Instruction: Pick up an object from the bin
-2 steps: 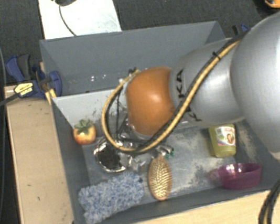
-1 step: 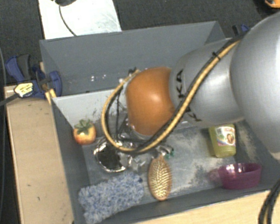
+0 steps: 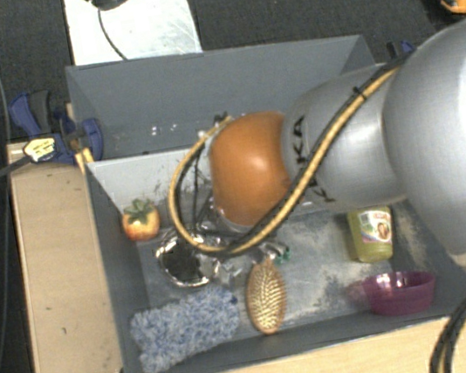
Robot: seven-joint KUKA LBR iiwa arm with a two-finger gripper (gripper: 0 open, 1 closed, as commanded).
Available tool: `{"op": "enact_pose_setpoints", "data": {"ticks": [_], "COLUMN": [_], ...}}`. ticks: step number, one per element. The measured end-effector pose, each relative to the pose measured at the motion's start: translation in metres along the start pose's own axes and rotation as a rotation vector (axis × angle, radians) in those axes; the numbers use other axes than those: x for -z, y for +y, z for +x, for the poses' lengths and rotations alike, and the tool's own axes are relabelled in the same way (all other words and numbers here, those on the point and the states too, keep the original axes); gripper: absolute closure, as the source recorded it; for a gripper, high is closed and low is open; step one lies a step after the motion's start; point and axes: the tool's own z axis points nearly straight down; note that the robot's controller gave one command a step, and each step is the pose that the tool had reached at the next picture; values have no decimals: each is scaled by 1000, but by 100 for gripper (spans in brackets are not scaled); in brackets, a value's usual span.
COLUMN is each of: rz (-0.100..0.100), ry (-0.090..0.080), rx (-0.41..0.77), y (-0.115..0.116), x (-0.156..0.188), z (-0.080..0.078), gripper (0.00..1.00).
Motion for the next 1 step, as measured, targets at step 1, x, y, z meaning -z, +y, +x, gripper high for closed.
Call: {"op": "enact_pose_setpoints", "data": {"ticks": [1], "rz": [0], "ry": [0], "rx": [-1], "y": [0], "x": [0], "z": [0], "gripper": [100]}}
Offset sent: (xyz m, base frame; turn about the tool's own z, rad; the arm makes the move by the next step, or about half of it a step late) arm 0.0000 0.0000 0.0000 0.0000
